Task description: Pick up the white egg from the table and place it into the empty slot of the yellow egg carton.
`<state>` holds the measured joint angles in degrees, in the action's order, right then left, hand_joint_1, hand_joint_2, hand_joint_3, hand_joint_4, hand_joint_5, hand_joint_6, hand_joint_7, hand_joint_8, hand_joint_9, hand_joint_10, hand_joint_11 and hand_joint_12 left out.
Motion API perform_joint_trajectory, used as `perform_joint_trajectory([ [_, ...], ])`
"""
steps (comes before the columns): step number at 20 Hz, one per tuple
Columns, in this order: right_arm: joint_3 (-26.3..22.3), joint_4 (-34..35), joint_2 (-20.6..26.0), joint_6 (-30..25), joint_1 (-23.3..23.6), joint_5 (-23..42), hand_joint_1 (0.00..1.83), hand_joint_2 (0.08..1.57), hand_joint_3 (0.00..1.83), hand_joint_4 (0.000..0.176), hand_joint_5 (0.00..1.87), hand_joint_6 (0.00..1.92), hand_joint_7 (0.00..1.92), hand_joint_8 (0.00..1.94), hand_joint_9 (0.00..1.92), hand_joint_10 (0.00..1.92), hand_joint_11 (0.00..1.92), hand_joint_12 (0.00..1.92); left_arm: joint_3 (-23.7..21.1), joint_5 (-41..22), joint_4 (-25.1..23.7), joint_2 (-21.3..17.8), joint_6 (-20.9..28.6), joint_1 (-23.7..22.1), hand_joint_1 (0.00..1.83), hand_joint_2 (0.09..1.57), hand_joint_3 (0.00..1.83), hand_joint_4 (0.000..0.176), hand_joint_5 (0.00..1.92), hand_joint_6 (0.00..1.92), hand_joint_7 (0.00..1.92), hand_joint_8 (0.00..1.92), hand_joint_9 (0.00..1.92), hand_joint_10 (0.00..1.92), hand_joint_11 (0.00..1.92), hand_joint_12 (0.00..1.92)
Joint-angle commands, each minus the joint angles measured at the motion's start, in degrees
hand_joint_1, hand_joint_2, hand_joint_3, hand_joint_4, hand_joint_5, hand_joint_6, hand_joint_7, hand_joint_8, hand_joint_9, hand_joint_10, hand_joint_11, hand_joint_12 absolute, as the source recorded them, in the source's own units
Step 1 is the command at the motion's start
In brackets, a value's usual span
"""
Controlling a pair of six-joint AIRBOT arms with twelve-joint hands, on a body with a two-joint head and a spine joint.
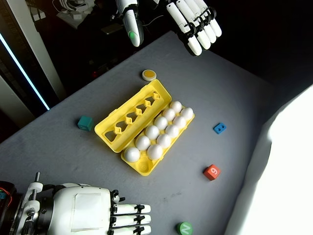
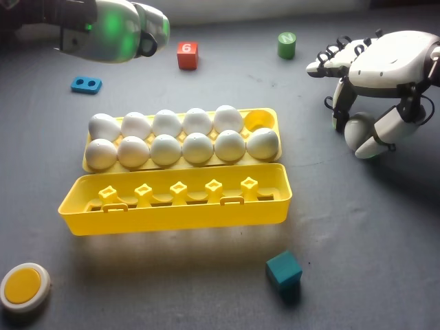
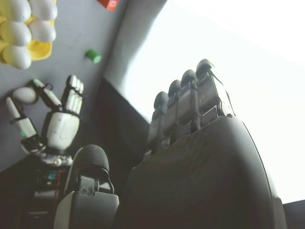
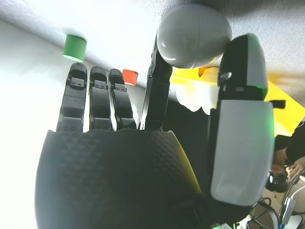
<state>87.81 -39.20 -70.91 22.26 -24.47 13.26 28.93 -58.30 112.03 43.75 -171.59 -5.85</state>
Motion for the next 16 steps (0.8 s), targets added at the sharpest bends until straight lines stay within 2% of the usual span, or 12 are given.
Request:
perform_joint_trajectory([
  [1, 0.14, 0.80, 0.29, -0.11, 0.25, 3.23, 1.13, 0.99, 0.00, 0.104, 1.30, 0.45, 0.03, 0.00, 0.00, 0.00, 0.00, 0.00, 0.02, 1.51, -5.17, -0.13, -0.21, -0.83, 0.00, 1.28, 0.00, 0.000, 0.06, 0.01, 0.04, 0.01, 0.01, 0.01, 0.00, 0.00],
  [2, 0.14, 0.80, 0.29, -0.10, 0.25, 3.24, 1.11, 1.00, 0.00, 0.130, 1.27, 0.51, 0.03, 0.00, 0.00, 0.00, 0.00, 0.00, 0.02, 1.51, -5.17, -0.14, -0.21, -0.83, 0.00, 1.28, 0.00, 0.000, 0.06, 0.01, 0.04, 0.01, 0.01, 0.00, 0.00, 0.00],
  [3, 0.14, 0.80, 0.29, -0.09, 0.24, 3.24, 1.12, 1.00, 0.00, 0.114, 1.27, 0.51, 0.05, 0.00, 0.00, 0.00, 0.00, 0.00, 0.02, 1.51, -5.17, -0.14, -0.21, -0.83, 0.00, 1.28, 0.00, 0.000, 0.06, 0.00, 0.04, 0.00, 0.01, 0.00, 0.00, 0.00],
  [4, 0.14, 0.80, 0.29, -0.09, 0.25, 3.24, 1.12, 1.00, 0.00, 0.114, 1.27, 0.51, 0.05, 0.00, 0.00, 0.00, 0.00, 0.00, 0.02, 1.51, -5.17, -0.14, -0.21, -0.83, 0.00, 1.28, 0.00, 0.000, 0.06, 0.00, 0.04, 0.00, 0.01, 0.00, 0.00, 0.00],
  [5, 0.13, 0.86, 0.29, -0.10, 0.27, 3.24, 1.13, 1.00, 0.00, 0.085, 1.27, 0.51, 0.05, 0.00, 0.00, 0.00, 0.00, 0.00, 0.02, 1.51, -5.17, -0.14, -0.22, -0.83, 0.00, 1.28, 0.00, 0.000, 0.06, 0.01, 0.05, 0.01, 0.01, 0.00, 0.00, 0.00],
  [6, 0.12, 1.05, 0.30, -0.11, 0.39, 3.27, 1.12, 1.00, 0.00, 0.112, 1.26, 0.53, 0.04, 0.00, 0.00, 0.00, 0.00, 0.00, 0.02, 1.51, -5.17, -0.14, -0.22, -0.83, 0.00, 1.28, 0.00, 0.000, 0.07, 0.01, 0.06, 0.01, 0.02, 0.01, 0.00, 0.00],
  [7, 0.12, 1.28, 0.32, -0.11, 0.71, 3.28, 1.12, 0.99, 0.00, 0.101, 1.28, 0.49, 0.06, 0.00, 0.00, 0.00, 0.00, 0.00, 0.02, 1.51, -5.17, -0.14, -0.22, -0.83, 0.00, 1.27, 0.00, 0.000, 0.07, 0.01, 0.05, 0.01, 0.01, 0.00, 0.00, 0.00],
  [9, 0.12, 1.53, 0.31, -0.11, 1.50, 3.30, 1.12, 0.99, 0.00, 0.102, 1.28, 0.48, 0.05, 0.00, 0.00, 0.00, 0.00, 0.00, 0.02, 1.51, -5.17, -0.14, -0.22, -0.83, 0.00, 1.28, 0.00, 0.000, 0.06, 0.00, 0.05, 0.01, 0.01, 0.00, 0.00, 0.00],
  [10, 0.12, 1.60, 0.28, -0.11, 1.87, 3.37, 1.12, 0.99, 0.00, 0.122, 1.28, 0.49, 0.05, 0.00, 0.00, 0.00, 0.00, 0.00, 0.02, 1.51, -5.17, -0.13, -0.22, -0.83, 0.00, 1.28, 0.00, 0.000, 0.06, 0.00, 0.05, 0.01, 0.01, 0.00, 0.00, 0.00],
  [11, 0.14, 1.60, -0.14, 0.53, 2.60, 3.57, 1.10, 0.99, 0.00, 0.172, 1.27, 0.49, 0.05, 0.00, 0.00, 0.00, 0.00, 0.00, 0.02, 1.48, -5.17, -0.13, -0.22, -0.83, 0.00, 1.27, 0.00, 0.000, 0.07, 0.01, 0.06, 0.01, 0.02, 0.01, 0.00, 0.00],
  [16, 0.93, 1.75, -3.30, 3.13, 7.25, 3.41, 1.09, 1.01, 0.00, 0.176, 1.21, 0.60, 0.04, 0.00, 0.00, 0.00, 0.00, 0.00, 0.02, 1.40, -5.17, -0.12, -0.22, -0.87, 0.00, 1.28, 0.00, 0.000, 0.07, 0.00, 0.05, 0.00, 0.01, 0.00, 0.00, 0.00],
])
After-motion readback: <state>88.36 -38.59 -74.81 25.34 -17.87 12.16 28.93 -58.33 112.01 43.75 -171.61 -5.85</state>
